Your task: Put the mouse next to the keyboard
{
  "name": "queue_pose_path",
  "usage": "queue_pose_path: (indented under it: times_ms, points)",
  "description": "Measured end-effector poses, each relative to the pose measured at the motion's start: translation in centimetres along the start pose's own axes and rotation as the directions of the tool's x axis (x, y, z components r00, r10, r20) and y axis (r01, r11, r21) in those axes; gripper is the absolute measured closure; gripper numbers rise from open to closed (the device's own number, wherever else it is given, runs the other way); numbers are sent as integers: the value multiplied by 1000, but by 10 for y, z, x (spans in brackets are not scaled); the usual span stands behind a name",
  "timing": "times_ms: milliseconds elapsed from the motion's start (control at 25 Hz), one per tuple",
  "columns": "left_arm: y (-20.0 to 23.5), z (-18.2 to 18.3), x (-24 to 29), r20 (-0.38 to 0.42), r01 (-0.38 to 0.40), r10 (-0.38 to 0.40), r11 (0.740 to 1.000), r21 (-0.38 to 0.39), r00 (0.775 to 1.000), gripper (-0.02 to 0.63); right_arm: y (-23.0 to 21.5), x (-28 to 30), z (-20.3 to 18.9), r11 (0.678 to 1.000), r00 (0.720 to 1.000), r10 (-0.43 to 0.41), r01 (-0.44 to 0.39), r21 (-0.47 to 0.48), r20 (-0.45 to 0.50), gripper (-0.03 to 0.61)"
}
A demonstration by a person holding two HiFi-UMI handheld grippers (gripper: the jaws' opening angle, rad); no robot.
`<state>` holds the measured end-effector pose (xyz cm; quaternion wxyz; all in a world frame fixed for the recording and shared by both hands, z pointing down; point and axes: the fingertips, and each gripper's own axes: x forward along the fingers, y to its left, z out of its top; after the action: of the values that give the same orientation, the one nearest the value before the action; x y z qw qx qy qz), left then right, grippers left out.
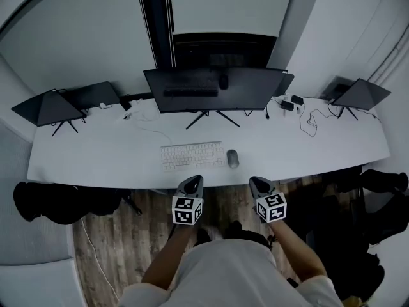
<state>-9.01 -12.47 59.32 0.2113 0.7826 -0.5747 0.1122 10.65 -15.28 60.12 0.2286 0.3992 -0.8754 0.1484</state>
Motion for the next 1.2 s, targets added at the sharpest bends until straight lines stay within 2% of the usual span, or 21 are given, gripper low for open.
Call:
queue_pose_path:
  times_ms: [240,520,1200]
  points:
    - [-3,14,2,41,-49,49,999,-16,998,595,-21,-3,14,999,999,34,-33,-16,35,535]
    - [-9,30,0,82,-88,86,996,15,993,595,-44,-6,23,998,997,63,-61,-28,55,538]
    - [-7,36,4,87,-131,131,991,1,988,595,-61,-2,33,995,993,99,-98,-9,69,538]
